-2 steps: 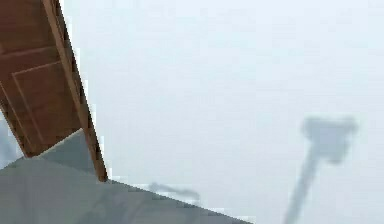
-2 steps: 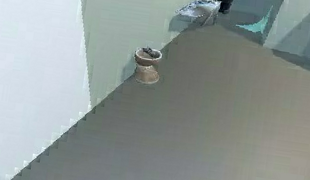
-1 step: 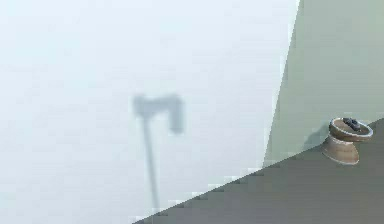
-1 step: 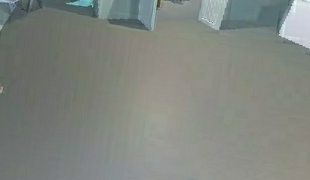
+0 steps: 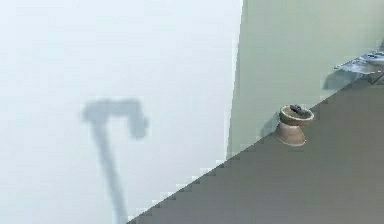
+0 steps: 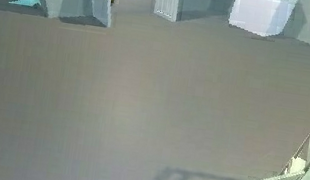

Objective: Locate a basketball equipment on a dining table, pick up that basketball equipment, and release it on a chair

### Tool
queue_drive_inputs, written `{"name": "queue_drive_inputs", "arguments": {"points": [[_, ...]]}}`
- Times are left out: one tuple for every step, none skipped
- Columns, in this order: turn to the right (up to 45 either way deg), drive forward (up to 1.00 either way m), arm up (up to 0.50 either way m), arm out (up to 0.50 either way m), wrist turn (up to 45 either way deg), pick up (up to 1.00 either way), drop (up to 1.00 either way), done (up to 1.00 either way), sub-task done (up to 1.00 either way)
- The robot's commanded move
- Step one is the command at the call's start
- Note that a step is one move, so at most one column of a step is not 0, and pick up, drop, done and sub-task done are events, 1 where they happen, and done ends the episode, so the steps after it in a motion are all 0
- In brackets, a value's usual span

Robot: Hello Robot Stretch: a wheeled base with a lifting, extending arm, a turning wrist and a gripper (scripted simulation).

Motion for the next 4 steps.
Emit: {"name": "queue_drive_inputs", "arguments": {"points": [[0.0,0.15,0.0,0.0,0.0,0.0,0.0,0.0,0.0],[-21.0,0.0,0.0,0.0,0.0,0.0,0.0,0.0,0.0],[0.0,0.15,0.0,0.0,0.0,0.0,0.0,0.0,0.0],[-45.0,0.0,0.0,0.0,0.0,0.0,0.0,0.0,0.0]]}}
